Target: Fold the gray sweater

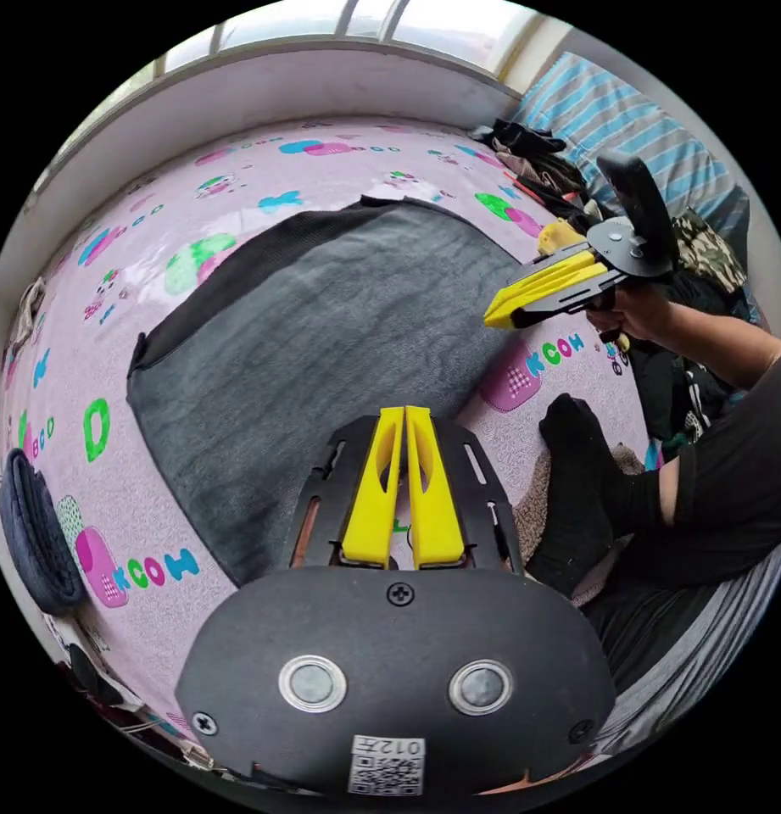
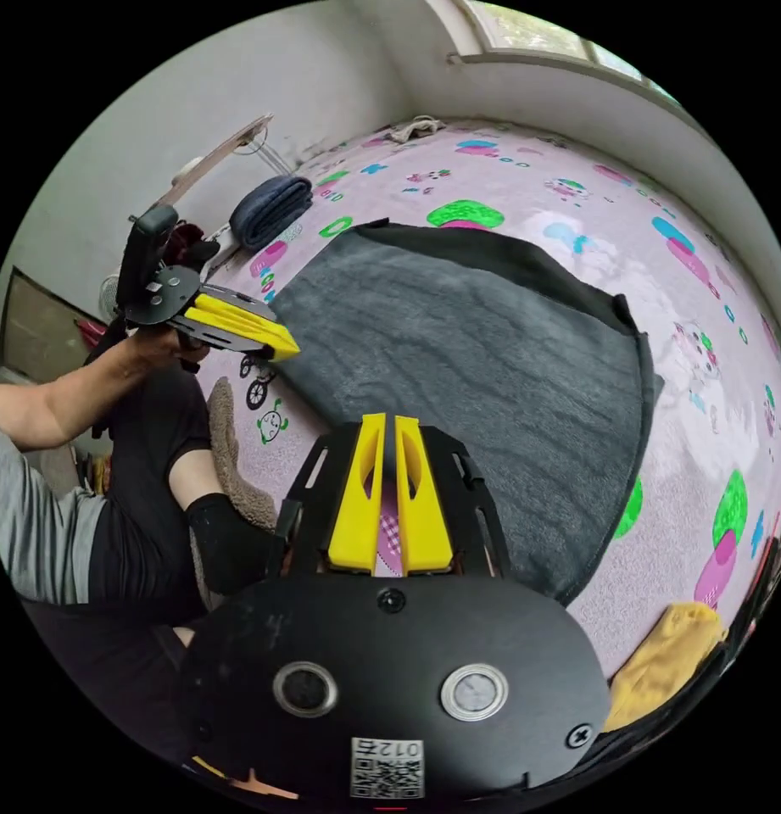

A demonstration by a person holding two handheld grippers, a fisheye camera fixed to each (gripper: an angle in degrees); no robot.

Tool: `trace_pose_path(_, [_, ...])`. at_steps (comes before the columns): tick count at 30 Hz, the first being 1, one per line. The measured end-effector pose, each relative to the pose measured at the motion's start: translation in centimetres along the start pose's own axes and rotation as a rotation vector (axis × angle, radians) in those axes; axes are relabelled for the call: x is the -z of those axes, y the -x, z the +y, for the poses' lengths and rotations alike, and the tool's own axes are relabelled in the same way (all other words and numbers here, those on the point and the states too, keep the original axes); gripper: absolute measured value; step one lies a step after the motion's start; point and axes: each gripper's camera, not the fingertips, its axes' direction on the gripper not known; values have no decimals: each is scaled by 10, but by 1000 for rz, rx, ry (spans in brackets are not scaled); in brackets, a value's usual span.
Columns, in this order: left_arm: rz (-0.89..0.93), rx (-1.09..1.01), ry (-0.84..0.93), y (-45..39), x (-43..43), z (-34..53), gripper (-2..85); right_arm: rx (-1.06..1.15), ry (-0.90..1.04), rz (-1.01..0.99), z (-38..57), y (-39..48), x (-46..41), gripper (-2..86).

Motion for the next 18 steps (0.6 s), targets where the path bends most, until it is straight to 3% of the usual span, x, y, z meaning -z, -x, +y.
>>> trace_pose_path(4, [-57, -61, 134, -43, -67, -14, -1, 61, 157, 57, -6, -2, -59, -8])
trace_pose_path(6, [-82, -63, 111, -48, -78, -5, -1, 72, 228, 89, -2, -10, -84, -8])
trace_pose_path(13, [-1, -28, 91, -37, -69, 14, -1, -60, 150, -33, 7, -62, -89, -9])
trace_pose_path(18, [-131, 54, 32, 3, -20, 48, -1, -245, 16, 35, 48, -125, -66, -8])
